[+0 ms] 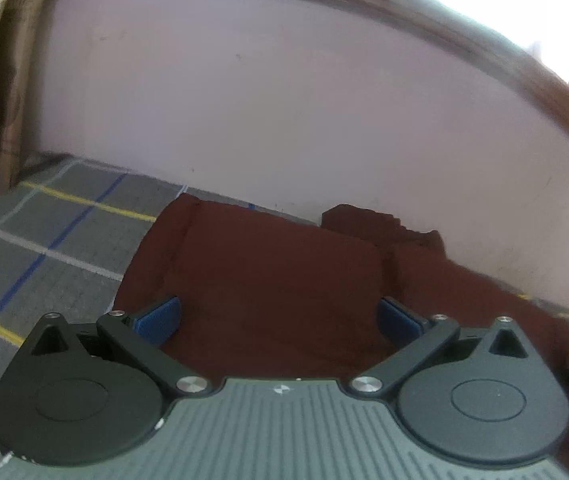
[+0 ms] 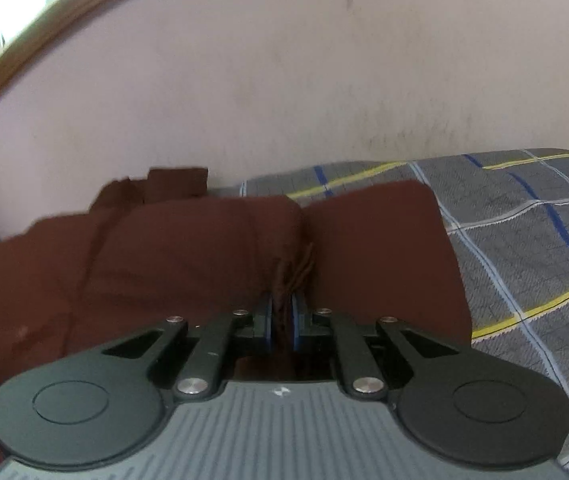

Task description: Fold large clothes

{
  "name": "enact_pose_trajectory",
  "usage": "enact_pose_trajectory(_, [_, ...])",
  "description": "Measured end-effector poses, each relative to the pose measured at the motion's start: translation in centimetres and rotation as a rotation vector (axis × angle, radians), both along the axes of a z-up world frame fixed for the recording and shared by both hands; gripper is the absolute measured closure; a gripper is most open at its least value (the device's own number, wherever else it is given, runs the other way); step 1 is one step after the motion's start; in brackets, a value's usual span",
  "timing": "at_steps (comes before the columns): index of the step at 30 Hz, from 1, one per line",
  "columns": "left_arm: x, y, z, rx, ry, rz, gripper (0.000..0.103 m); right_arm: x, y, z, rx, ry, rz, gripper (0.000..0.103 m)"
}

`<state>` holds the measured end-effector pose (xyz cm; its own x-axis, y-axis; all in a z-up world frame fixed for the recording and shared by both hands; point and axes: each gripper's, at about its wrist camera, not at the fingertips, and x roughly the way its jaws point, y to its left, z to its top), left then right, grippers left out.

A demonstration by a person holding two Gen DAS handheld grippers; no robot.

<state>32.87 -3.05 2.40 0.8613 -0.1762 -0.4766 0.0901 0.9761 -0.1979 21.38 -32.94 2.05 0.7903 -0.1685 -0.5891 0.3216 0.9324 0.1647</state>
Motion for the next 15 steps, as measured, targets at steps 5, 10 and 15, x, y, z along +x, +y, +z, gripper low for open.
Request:
enact_pose_trajectory(5, [1.5,0.6,-1.8,-0.019,0.038,0.021,0.0,0.5,-0.5,-1.4,-0.039,0.041,0.005,0.094])
enact_pose_trajectory(10, [2.7,0.3,-3.8,0.017,0.082,0.031,0.0,0.6,0.1,-2.5,-0.093,0.022,0.007,0.093])
enact_pose_trajectory(15, [3.1,0.1,-4.8,0.043,0.097,0.028,0.0,0.3,0.3,-2.9,-0.098,-0.007,0.0,0.091])
